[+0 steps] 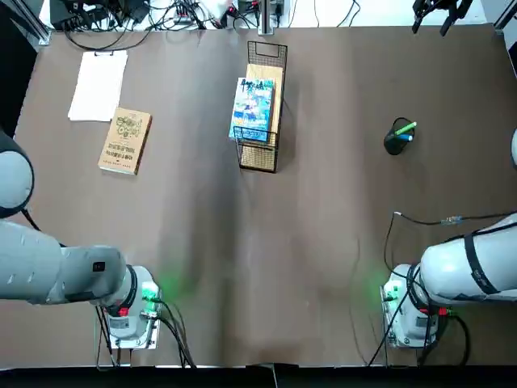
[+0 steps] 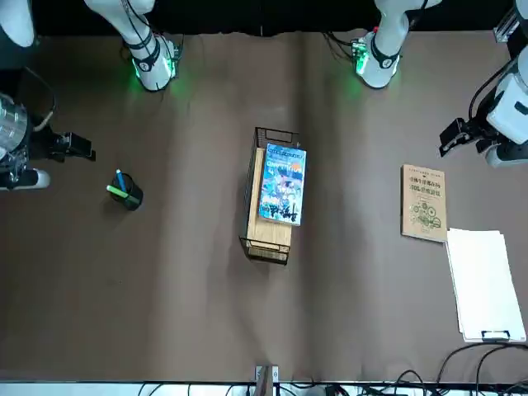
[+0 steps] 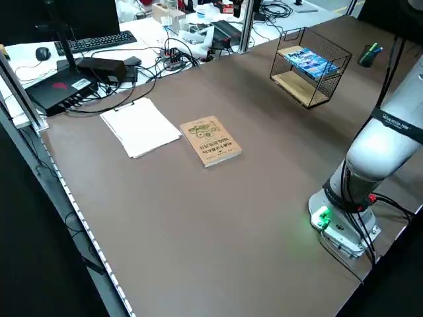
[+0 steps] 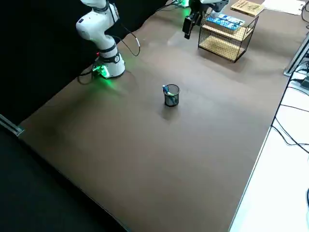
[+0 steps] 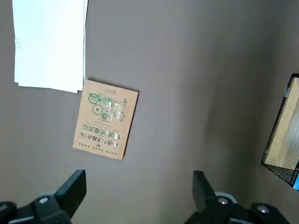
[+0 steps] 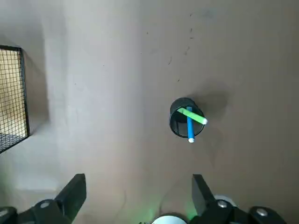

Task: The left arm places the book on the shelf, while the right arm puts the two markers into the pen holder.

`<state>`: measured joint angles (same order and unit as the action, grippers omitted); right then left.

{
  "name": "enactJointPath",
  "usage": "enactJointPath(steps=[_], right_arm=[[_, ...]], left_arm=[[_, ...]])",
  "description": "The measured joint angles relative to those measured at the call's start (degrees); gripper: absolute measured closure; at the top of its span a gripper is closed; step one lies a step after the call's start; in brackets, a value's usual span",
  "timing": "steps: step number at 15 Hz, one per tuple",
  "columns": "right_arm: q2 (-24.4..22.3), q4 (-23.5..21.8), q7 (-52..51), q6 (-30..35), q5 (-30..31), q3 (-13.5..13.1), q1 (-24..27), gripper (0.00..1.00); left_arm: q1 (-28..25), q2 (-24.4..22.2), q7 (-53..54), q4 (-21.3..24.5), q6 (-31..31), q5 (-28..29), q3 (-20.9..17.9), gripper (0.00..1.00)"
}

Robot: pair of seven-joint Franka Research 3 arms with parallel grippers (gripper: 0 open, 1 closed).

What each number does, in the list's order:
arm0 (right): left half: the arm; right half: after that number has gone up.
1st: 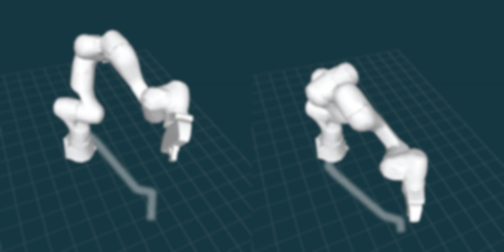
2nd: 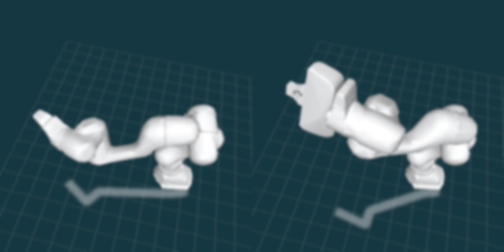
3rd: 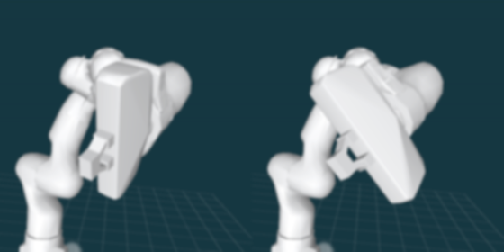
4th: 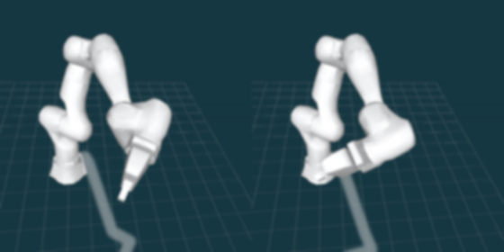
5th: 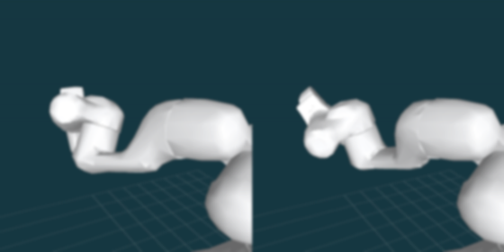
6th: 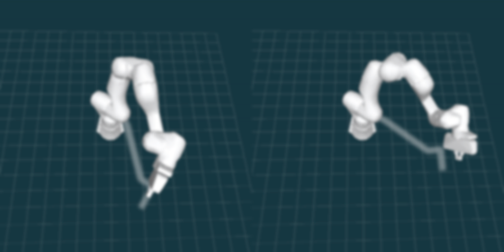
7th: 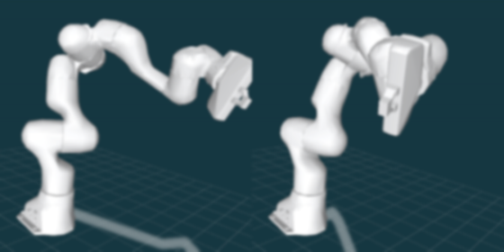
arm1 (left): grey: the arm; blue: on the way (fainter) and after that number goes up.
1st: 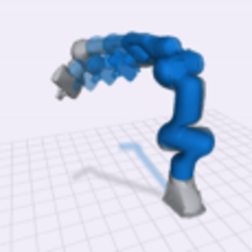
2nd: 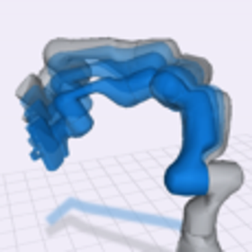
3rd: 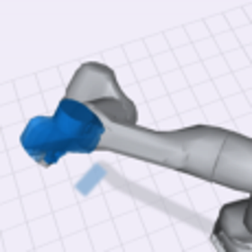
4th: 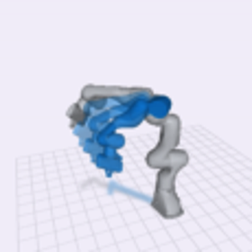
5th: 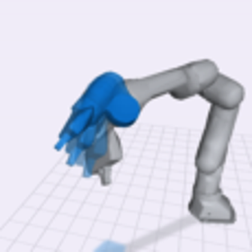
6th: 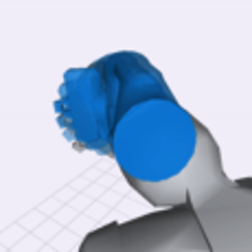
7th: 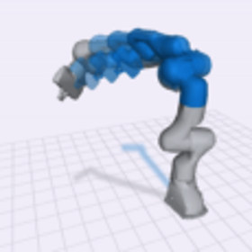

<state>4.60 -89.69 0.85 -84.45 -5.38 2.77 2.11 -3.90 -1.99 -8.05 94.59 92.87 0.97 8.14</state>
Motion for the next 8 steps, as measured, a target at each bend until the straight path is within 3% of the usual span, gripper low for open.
enactJointPath(steps=[8], right_arm=[[-2.22, -0.74, 0.02, 0.92, 0.00, -0.66, -0.09, 0.00]], left_arm=[[0.00, 0.00, 0.00, 0.00, -0.02, 0.00, 0.00, 0.00]])
